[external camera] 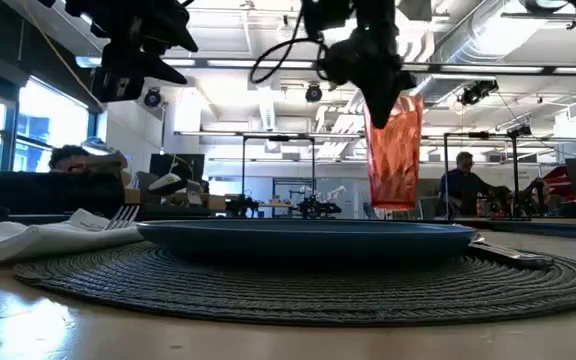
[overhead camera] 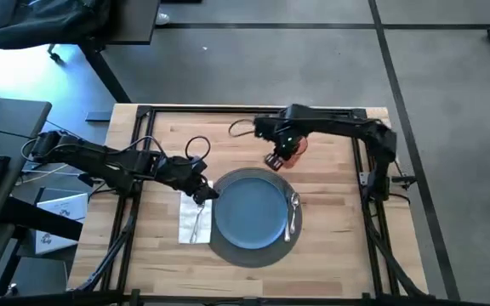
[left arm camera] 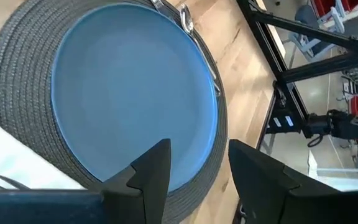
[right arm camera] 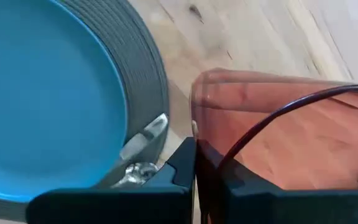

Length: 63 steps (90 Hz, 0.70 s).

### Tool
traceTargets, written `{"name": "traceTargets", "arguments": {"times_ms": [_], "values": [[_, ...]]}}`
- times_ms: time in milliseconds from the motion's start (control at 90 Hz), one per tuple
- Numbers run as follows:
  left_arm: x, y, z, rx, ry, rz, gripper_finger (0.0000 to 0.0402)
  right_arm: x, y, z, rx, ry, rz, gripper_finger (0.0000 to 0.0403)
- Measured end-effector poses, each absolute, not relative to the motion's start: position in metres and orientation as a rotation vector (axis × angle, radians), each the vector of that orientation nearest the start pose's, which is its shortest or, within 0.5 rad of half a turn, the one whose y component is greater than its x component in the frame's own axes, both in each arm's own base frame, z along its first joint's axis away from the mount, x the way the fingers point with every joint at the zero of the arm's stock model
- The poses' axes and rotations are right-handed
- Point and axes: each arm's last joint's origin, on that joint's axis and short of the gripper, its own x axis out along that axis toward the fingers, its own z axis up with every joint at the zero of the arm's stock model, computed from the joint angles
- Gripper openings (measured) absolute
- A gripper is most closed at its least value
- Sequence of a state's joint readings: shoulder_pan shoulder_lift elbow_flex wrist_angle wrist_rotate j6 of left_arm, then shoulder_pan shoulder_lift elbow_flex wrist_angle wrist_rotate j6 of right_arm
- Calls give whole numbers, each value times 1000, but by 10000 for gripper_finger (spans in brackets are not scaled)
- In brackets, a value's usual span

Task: Set table place
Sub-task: Move the orange cup to the top right of the gray table mat

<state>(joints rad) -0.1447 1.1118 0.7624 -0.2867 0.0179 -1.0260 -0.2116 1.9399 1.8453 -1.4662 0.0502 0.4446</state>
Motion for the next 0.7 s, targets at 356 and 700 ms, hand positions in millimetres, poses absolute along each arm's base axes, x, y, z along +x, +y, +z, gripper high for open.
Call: {"name": "traceTargets", "arguments": {"times_ms": [356, 700], "values": [[229, -34, 255, -940, 657, 180, 146, 362, -78, 275, 430, 1526, -511, 0], [229, -34, 255, -932, 655, 181, 146, 364, -75, 268, 439, 1509, -503, 0]]}}
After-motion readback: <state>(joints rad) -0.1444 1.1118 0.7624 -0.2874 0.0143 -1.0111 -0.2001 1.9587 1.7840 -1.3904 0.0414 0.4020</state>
